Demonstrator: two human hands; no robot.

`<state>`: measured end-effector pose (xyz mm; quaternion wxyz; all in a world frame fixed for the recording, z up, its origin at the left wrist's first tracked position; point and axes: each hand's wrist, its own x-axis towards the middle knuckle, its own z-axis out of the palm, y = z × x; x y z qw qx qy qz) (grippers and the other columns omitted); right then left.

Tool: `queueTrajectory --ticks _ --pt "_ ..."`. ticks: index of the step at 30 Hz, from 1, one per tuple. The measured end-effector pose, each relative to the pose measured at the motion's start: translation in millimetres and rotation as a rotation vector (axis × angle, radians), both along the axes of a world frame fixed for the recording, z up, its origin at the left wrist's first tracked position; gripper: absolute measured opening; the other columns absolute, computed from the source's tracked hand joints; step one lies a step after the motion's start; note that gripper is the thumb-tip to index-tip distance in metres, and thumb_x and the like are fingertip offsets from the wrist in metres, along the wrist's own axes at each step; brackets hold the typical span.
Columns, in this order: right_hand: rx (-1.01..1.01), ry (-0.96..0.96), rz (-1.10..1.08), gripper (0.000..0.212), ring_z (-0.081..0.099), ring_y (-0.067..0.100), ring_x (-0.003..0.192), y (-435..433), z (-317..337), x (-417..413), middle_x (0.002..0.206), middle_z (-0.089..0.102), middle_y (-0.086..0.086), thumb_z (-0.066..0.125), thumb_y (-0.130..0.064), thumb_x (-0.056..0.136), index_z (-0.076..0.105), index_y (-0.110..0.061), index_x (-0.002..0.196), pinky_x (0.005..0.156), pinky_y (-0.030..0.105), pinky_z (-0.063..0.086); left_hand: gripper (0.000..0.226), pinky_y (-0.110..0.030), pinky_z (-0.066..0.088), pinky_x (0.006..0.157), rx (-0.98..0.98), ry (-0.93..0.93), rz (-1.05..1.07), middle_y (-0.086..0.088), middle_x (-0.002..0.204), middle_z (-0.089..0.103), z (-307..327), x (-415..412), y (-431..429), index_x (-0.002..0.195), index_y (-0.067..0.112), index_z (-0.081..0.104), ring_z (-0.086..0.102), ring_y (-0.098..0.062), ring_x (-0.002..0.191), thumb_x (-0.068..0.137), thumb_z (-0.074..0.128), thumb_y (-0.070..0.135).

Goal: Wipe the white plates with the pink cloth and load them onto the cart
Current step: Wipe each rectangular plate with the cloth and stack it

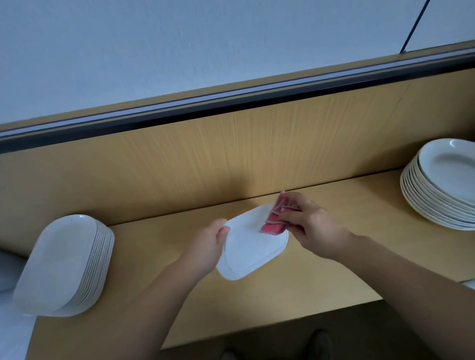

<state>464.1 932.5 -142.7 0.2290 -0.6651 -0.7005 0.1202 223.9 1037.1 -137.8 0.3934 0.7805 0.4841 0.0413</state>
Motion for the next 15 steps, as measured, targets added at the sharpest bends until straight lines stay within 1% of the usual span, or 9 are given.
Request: queueTrajectory --ticks 2,4,5,7,8,9,11,13,15 --pt "-0.052 0.001 0.023 0.028 0.056 0.034 0.118 7 -6 -2 0.139 0.049 0.016 0.068 -0.002 0.083 0.073 -0.014 0.107 0.091 0.030 0.041 0.038 -0.037 0.047 0.084 -0.059 0.054 -0.007 -0.012 0.121 0.061 1 -3 6 0.131 0.012 0.049 0.059 -0.027 0.106 0.102 0.037 0.033" --pt "-0.078 0.008 0.049 0.028 0.055 0.034 0.119 15 -11 -4 0.140 0.050 0.015 0.067 0.000 0.083 0.074 -0.013 0.107 0.093 0.032 0.044 0.046 -0.031 0.045 0.083 -0.153 0.075 -0.053 -0.005 0.133 0.054 5 -5 9 0.142 0.014 0.039 0.055 -0.021 0.111 0.098 0.046 0.026" --pt "-0.081 0.007 0.060 0.028 0.055 0.034 0.120 19 -13 -5 0.140 0.049 0.014 0.066 0.000 0.083 0.073 -0.013 0.107 0.094 0.035 0.046 0.049 -0.026 0.043 0.081 -0.190 0.072 -0.087 -0.001 0.132 0.052 6 -7 11 0.142 0.018 0.038 0.053 -0.016 0.110 0.095 0.051 0.020" --pt "-0.069 0.004 0.093 0.028 0.052 0.032 0.121 27 -16 -11 0.143 0.044 0.013 0.064 -0.004 0.086 0.072 -0.014 0.110 0.097 0.036 0.047 0.035 -0.029 0.044 0.079 -0.217 0.066 -0.133 0.002 0.118 0.055 6 -9 13 0.119 0.027 0.048 0.052 -0.015 0.101 0.088 0.056 0.013" --pt "-0.063 0.010 0.122 0.027 0.050 0.030 0.122 32 -17 -15 0.144 0.042 0.011 0.063 -0.007 0.088 0.070 -0.015 0.113 0.098 0.034 0.046 0.034 -0.033 0.046 0.081 -0.218 0.073 -0.136 0.003 0.114 0.056 5 -11 14 0.117 0.024 0.050 0.054 -0.017 0.100 0.086 0.058 0.012" --pt "-0.062 0.018 0.165 0.027 0.049 0.028 0.123 38 -16 -21 0.143 0.041 0.010 0.062 -0.011 0.090 0.069 -0.016 0.115 0.100 0.033 0.044 0.041 -0.033 0.046 0.086 -0.211 0.077 -0.136 0.003 0.117 0.057 3 -12 15 0.125 0.020 0.051 0.055 -0.018 0.105 0.086 0.059 0.013" --pt "-0.040 -0.004 0.291 0.024 0.050 0.030 0.122 54 -18 -37 0.136 0.048 0.010 0.061 -0.014 0.091 0.071 -0.018 0.113 0.104 0.038 0.043 0.049 -0.032 0.046 0.093 -0.204 0.054 -0.157 0.003 0.122 0.059 2 -11 15 0.133 0.017 0.050 0.055 -0.018 0.111 0.086 0.060 0.011" --pt "-0.012 -0.084 0.386 0.023 0.054 0.036 0.116 69 -28 -50 0.125 0.059 0.007 0.058 -0.014 0.089 0.073 -0.021 0.105 0.099 0.050 0.046 0.041 -0.033 0.047 0.088 -0.219 0.005 -0.147 0.001 0.108 0.064 0 -8 14 0.125 0.017 0.056 0.058 -0.018 0.101 0.086 0.061 0.007" --pt "-0.077 -0.139 0.392 0.032 0.051 0.039 0.122 73 -36 -55 0.125 0.061 0.001 0.058 -0.008 0.085 0.070 -0.022 0.112 0.097 0.055 0.046 0.037 -0.031 0.048 0.084 -0.255 -0.032 -0.091 0.000 0.100 0.065 -3 -9 14 0.120 0.016 0.059 0.061 -0.020 0.097 0.085 0.062 0.004"
